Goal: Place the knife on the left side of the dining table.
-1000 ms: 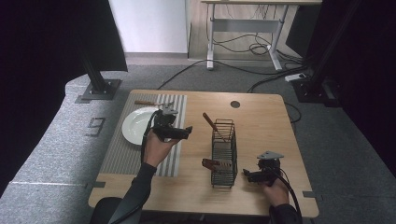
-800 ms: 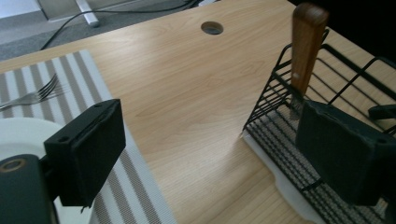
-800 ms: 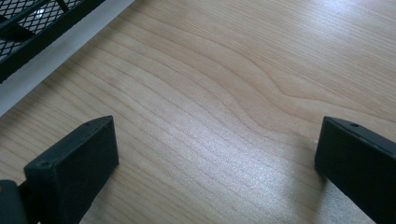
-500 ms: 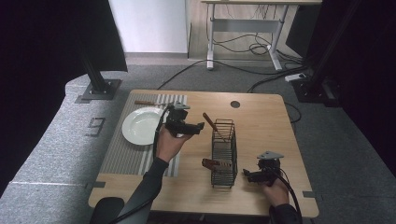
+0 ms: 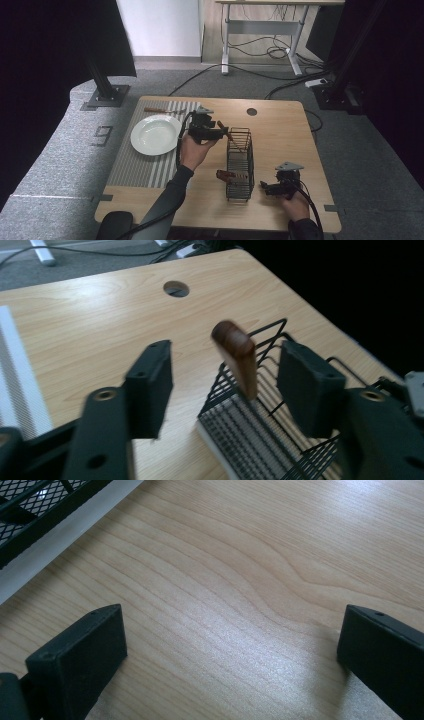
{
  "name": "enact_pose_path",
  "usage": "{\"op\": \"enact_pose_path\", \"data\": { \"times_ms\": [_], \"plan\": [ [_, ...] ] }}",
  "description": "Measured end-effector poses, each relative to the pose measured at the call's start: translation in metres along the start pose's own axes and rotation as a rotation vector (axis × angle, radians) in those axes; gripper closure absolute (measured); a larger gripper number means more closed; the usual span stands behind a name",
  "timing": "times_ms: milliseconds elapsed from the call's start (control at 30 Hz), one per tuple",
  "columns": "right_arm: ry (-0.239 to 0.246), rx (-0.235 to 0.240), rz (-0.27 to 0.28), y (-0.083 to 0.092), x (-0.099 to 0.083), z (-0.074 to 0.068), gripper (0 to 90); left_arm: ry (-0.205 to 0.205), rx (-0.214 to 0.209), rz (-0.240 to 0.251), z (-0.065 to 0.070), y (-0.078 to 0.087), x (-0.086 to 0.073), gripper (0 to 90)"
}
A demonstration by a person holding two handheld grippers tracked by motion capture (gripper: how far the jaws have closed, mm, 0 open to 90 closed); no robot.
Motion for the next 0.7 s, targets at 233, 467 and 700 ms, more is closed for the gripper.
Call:
{"op": "enact_pose_path", "data": {
  "times_ms": [233, 467, 700],
  "plan": [
    [0.000, 0.000, 0.000, 0.0000, 0.0000, 0.0000, 0.0, 0.030, -0.028, 0.012, 0.0009, -0.0069, 0.0051, 61.1],
    [-0.001, 0.000, 0.001, -0.0001, 0.0000, 0.0000, 0.0, 0.057, -0.075, 0.042, 0.0019, -0.0074, 0.0044, 72.4],
    [-0.001, 0.000, 0.001, -0.0001, 0.0000, 0.0000, 0.0, 0.031, -0.091, 0.075, 0.0053, -0.0010, 0.0085, 75.3]
  ]
}}
Point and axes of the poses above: each handheld gripper's, and its own axes: y roughly backward along the jaws, x roughly out of its top, z roughly to its right, the point moved 7 cm from there along -y, roughly forward along the jaws, and after that the axes turned 9 degrees about -x, right-handed, at the moved point
